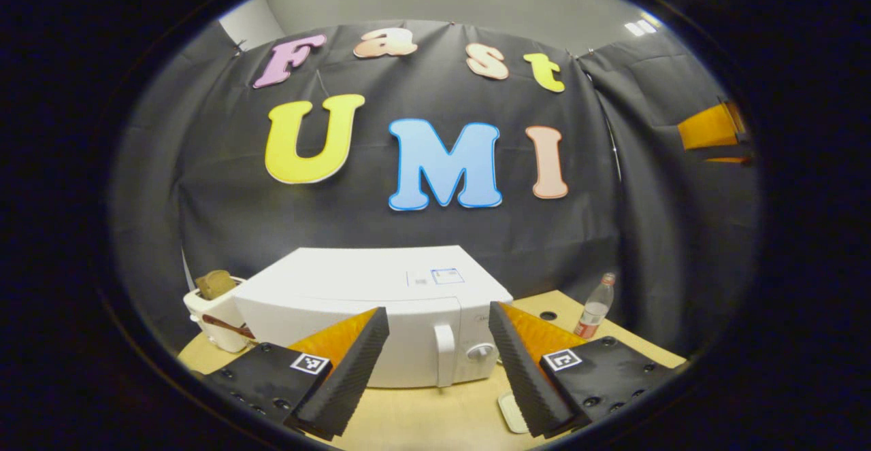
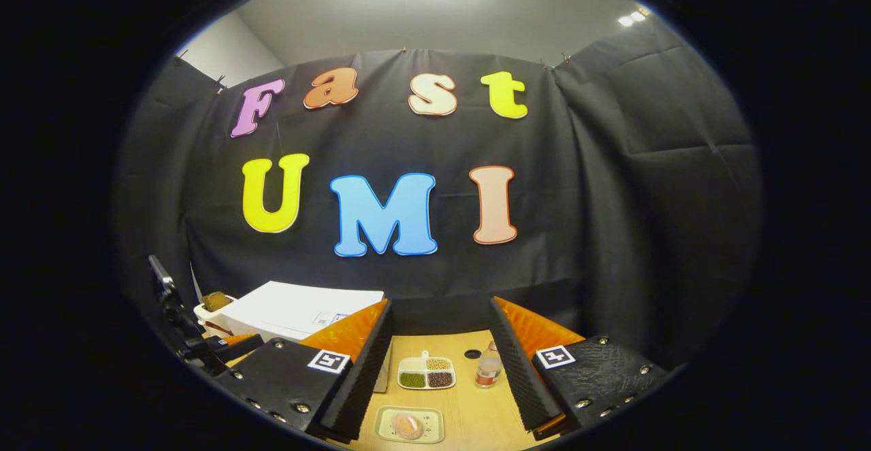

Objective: Open the microwave oven with the left hand, put the food in, and close the microwave oven.

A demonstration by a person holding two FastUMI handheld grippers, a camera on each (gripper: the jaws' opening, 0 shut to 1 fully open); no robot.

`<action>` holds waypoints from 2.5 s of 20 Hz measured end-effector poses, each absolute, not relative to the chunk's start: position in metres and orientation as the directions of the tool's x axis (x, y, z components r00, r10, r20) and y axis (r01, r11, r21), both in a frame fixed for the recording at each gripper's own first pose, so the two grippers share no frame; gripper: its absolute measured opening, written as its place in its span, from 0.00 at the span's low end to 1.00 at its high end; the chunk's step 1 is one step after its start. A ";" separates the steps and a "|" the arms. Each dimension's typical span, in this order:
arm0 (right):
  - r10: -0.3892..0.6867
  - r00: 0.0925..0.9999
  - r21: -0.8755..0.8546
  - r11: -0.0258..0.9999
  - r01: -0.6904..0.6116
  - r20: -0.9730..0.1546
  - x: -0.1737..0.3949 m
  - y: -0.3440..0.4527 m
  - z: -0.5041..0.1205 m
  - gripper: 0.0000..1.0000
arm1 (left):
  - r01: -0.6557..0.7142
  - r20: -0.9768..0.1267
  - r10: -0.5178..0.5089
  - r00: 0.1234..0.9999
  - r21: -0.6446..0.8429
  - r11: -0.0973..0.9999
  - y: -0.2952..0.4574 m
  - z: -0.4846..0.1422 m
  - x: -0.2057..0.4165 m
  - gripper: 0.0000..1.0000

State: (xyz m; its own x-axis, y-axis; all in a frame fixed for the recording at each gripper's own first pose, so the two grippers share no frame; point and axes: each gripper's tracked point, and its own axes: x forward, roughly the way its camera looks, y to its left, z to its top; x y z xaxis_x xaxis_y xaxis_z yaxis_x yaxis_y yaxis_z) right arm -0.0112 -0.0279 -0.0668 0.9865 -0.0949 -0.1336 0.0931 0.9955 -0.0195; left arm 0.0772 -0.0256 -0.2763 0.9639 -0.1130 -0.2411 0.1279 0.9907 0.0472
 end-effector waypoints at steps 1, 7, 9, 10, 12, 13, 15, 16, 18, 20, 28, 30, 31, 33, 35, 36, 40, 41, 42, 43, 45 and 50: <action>-0.099 0.987 -0.017 0.995 0.098 -0.126 -0.013 -0.030 -0.065 0.84 | 0.131 -0.257 -0.112 0.960 0.058 0.990 -0.027 -0.293 0.081 0.98; -0.147 0.979 -0.061 0.988 0.139 -0.144 -0.021 -0.051 -0.079 0.84 | 0.109 -0.353 -0.083 0.932 0.054 0.993 -0.032 -0.377 0.113 0.99; -0.159 0.973 -0.071 0.986 0.149 -0.169 -0.023 -0.056 -0.085 0.84 | 0.095 -0.366 -0.070 0.928 0.050 0.994 -0.031 -0.393 0.125 0.98; -0.165 0.971 -0.074 0.985 0.154 -0.175 -0.024 -0.059 -0.086 0.84 | 0.089 -0.370 -0.067 0.927 0.043 0.995 -0.030 -0.399 0.130 0.95; -0.176 0.967 -0.083 0.983 0.163 -0.184 -0.028 -0.063 -0.089 0.84 | 0.081 -0.385 -0.065 0.920 0.025 0.996 -0.030 -0.413 0.139 0.94; -0.182 0.965 -0.090 0.982 0.168 -0.188 -0.029 -0.066 -0.091 0.84 | 0.073 -0.388 -0.058 0.920 0.025 0.997 -0.029 -0.416 0.143 0.93; -0.190 0.962 -0.101 0.980 0.173 -0.196 -0.031 -0.071 -0.094 0.84 | 0.058 -0.393 -0.045 0.918 0.021 0.998 -0.028 -0.422 0.147 0.90; -0.193 0.961 -0.105 0.979 0.175 -0.197 -0.031 -0.073 -0.094 0.84 | 0.047 -0.397 -0.037 0.917 0.017 0.999 -0.027 -0.423 0.148 0.88; -0.194 0.961 -0.104 0.979 0.176 -0.198 -0.030 -0.075 -0.094 0.84 | 0.053 -0.396 -0.044 0.917 0.014 0.998 -0.027 -0.425 0.150 0.70; -0.185 0.962 -0.099 0.981 0.168 -0.201 -0.028 -0.074 -0.095 0.84 | 0.085 -0.428 -0.073 0.901 0.009 0.996 -0.031 -0.436 0.152 0.56; -0.171 0.963 -0.102 0.983 0.153 -0.210 -0.028 -0.069 -0.101 0.84 | 0.107 -0.461 -0.077 0.884 0.040 0.993 -0.036 -0.436 0.150 0.19; -0.173 0.962 -0.090 0.984 0.157 -0.211 -0.029 -0.068 -0.101 0.84 | 0.117 -0.474 -0.088 0.876 0.032 0.993 -0.036 -0.435 0.150 0.13; -0.173 0.962 -0.084 0.984 0.158 -0.212 -0.029 -0.068 -0.103 0.84 | 0.122 -0.483 -0.093 0.871 0.029 0.992 -0.036 -0.434 0.149 0.07; -0.173 0.963 -0.077 0.984 0.160 -0.209 -0.029 -0.068 -0.102 0.84 | 0.138 -0.493 -0.102 0.864 0.038 0.990 -0.037 -0.436 0.149 0.07; -0.175 0.964 -0.075 0.984 0.163 -0.201 -0.029 -0.070 -0.100 0.84 | 0.149 -0.504 -0.115 0.856 0.028 0.988 -0.037 -0.435 0.149 0.07; -0.176 0.965 -0.073 0.984 0.164 -0.196 -0.029 -0.069 -0.098 0.84 | 0.157 -0.508 -0.121 0.853 0.029 0.987 -0.037 -0.436 0.150 0.07; -0.184 0.966 -0.066 0.982 0.175 -0.184 -0.026 -0.071 -0.094 0.84 | 0.184 -0.526 -0.147 0.838 0.017 0.983 -0.038 -0.435 0.149 0.07; -0.187 0.965 -0.062 0.982 0.179 -0.182 -0.026 -0.072 -0.094 0.84 | 0.190 -0.531 -0.152 0.834 0.018 0.982 -0.037 -0.435 0.148 0.06; -0.190 0.965 -0.060 0.981 0.182 -0.183 -0.025 -0.072 -0.094 0.84 | 0.191 -0.533 -0.154 0.832 0.016 0.981 -0.037 -0.435 0.148 0.06; -0.192 0.964 -0.057 0.981 0.184 -0.184 -0.024 -0.072 -0.095 0.84 | 0.194 -0.537 -0.156 0.829 0.015 0.981 -0.038 -0.436 0.148 0.06; -0.190 0.964 -0.053 0.982 0.184 -0.188 -0.023 -0.071 -0.096 0.84 | 0.198 -0.545 -0.159 0.824 0.013 0.980 -0.038 -0.435 0.147 0.06; -0.171 0.967 -0.033 0.985 0.168 -0.186 -0.018 -0.064 -0.097 0.84 | 0.291 -0.569 -0.229 0.790 0.019 0.957 -0.028 -0.428 0.076 0.06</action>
State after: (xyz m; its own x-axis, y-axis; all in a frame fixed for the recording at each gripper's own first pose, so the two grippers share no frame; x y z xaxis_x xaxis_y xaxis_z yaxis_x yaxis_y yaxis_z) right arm -0.0179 -0.0640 -0.0970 0.9675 -0.1714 -0.1861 0.1681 0.9852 -0.0335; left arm 0.0757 -0.0279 -0.4280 0.7899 -0.2289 -0.5690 0.2908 0.9566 0.0188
